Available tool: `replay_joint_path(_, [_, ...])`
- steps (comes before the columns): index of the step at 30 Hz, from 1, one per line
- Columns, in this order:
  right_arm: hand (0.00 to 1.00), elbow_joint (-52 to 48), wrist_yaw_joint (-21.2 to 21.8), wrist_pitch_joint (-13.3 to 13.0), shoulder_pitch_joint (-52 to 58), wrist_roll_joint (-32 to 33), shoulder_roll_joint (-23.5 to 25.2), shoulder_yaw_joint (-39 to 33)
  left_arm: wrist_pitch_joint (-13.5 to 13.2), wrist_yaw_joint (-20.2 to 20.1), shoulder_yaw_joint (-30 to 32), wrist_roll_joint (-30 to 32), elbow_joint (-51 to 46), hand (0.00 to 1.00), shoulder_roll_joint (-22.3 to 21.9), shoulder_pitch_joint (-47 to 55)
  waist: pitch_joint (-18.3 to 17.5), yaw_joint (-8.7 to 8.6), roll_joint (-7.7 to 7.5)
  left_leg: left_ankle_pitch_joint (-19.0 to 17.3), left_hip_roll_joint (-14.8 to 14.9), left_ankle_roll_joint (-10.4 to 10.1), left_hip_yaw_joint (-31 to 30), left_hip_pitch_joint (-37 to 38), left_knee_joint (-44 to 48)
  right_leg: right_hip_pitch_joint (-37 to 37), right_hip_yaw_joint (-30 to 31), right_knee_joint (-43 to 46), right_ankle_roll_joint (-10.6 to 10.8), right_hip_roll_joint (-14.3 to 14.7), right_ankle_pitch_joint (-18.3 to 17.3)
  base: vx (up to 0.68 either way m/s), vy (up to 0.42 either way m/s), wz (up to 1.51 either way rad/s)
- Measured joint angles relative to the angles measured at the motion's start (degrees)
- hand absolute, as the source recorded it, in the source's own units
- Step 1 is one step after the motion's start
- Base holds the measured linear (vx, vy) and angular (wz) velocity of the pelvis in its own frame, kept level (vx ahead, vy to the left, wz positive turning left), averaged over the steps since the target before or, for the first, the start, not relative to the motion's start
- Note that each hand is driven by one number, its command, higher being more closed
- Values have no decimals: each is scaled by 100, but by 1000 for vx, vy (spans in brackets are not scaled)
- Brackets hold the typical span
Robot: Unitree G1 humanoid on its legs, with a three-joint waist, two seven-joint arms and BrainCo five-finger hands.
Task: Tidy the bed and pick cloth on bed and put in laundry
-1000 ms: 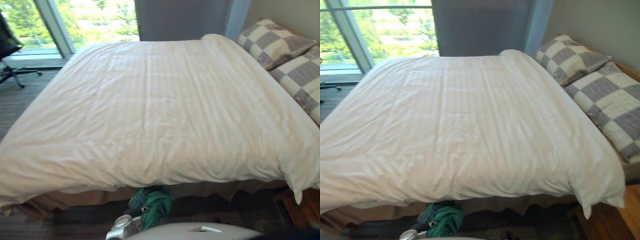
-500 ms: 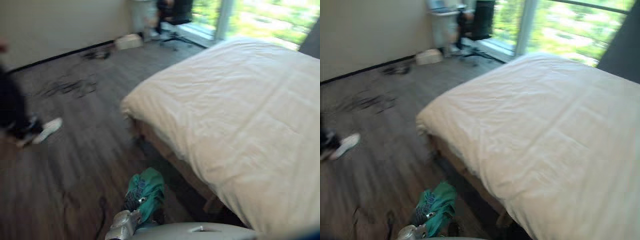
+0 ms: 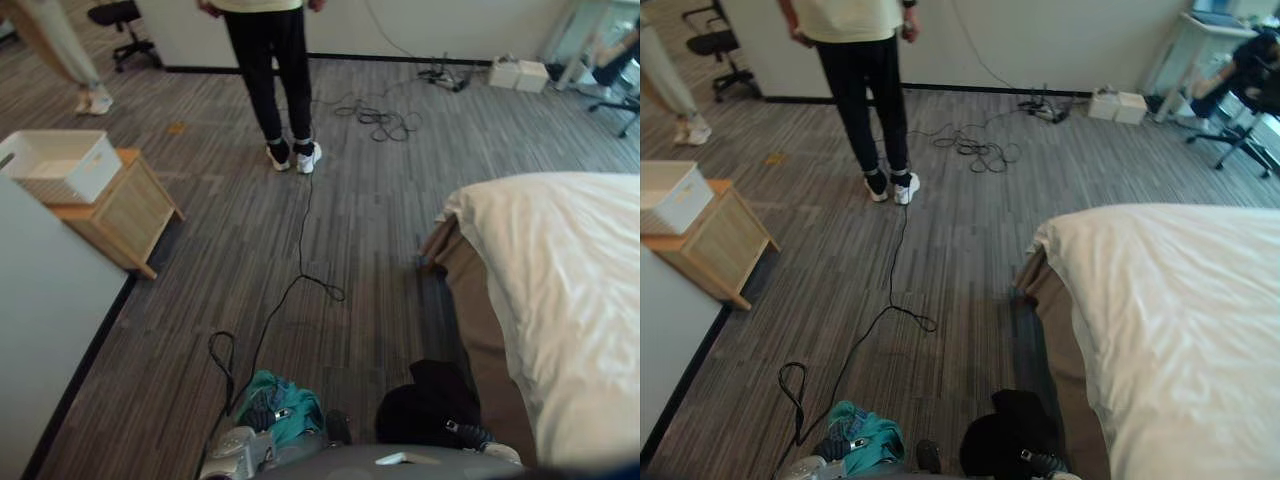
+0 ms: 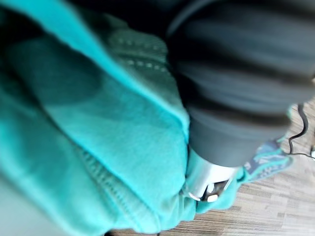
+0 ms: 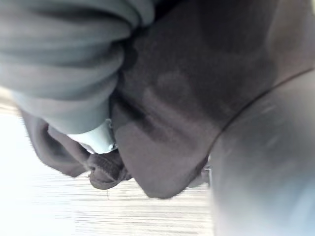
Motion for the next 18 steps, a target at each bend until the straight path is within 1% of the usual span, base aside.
replay_joint_path(1, [100, 4, 0, -55, 15, 81, 1, -1, 12, 0, -52, 7, 39, 100, 8, -11, -1, -36, -1, 4, -10, -9, -138, 38, -14, -118, 328, -37, 29, 118, -42, 90, 28, 131])
replay_joint_path(2, [100, 6, 2, -173, 83, 110, 9, 3, 52, 3, -94, -27, 87, 100, 25, -23, 0, -56, -2, 15, -44, -36, -329, 137, -70, -279, 887, -215, 36, 290, -46, 86, 22, 113])
replay_joint_path(3, [100, 4, 16, -292, 123, 149, 22, 16, 83, 8, -83, -64, 83, 100, 18, -15, -6, -41, -5, 16, -100, -45, -470, 240, -139, -412, 1371, -464, 48, 404, -34, 89, 17, 98])
replay_joint_path(5, [100, 10, 32, -353, 119, 254, 36, 53, 82, 16, -10, -116, 79, 100, -16, 0, -9, -18, -7, 21, -189, -54, -547, 370, -276, -528, 1653, -819, 100, 384, 44, 123, -26, 55])
replay_joint_path(6, [100, 2, 33, -354, 126, 282, 23, 56, 80, 21, 198, -133, 71, 100, -79, 42, -37, -18, 6, 23, -211, -58, -474, 455, -388, -568, 1639, -965, 176, 356, 104, 128, -63, 24])
replay_joint_path(7, [100, -4, 32, -350, 128, 286, 10, 75, 76, 21, 299, -138, 48, 100, -109, 76, -69, -1, 17, 23, -216, -58, -410, 484, -440, -612, 1642, -1013, 179, 352, 126, 74, -50, 3])
replay_joint_path(8, [100, -111, -20, -144, 296, 269, -1, 424, -198, -43, 584, -87, -95, 100, -234, 335, -311, 135, -172, 279, 78, -671, -228, 677, -555, -194, 1166, -2044, -225, 768, 362, 23, -19, -5])
replay_joint_path(14, [100, -111, -20, -144, 296, 269, -1, 424, -186, -43, 589, -88, -96, 100, -234, 334, -310, 133, -176, 268, 88, -688, -195, 676, -554, -200, 1182, -2051, -230, 773, 365, 0, 0, -1])
replay_joint_path(18, [100, -112, -23, -146, 299, 323, 3, 424, -81, -52, 679, -108, -94, 100, -241, 324, -311, 121, -175, 260, 131, -699, -85, 668, -555, -225, 1280, -2087, -276, 816, 393, -5, -13, -13])
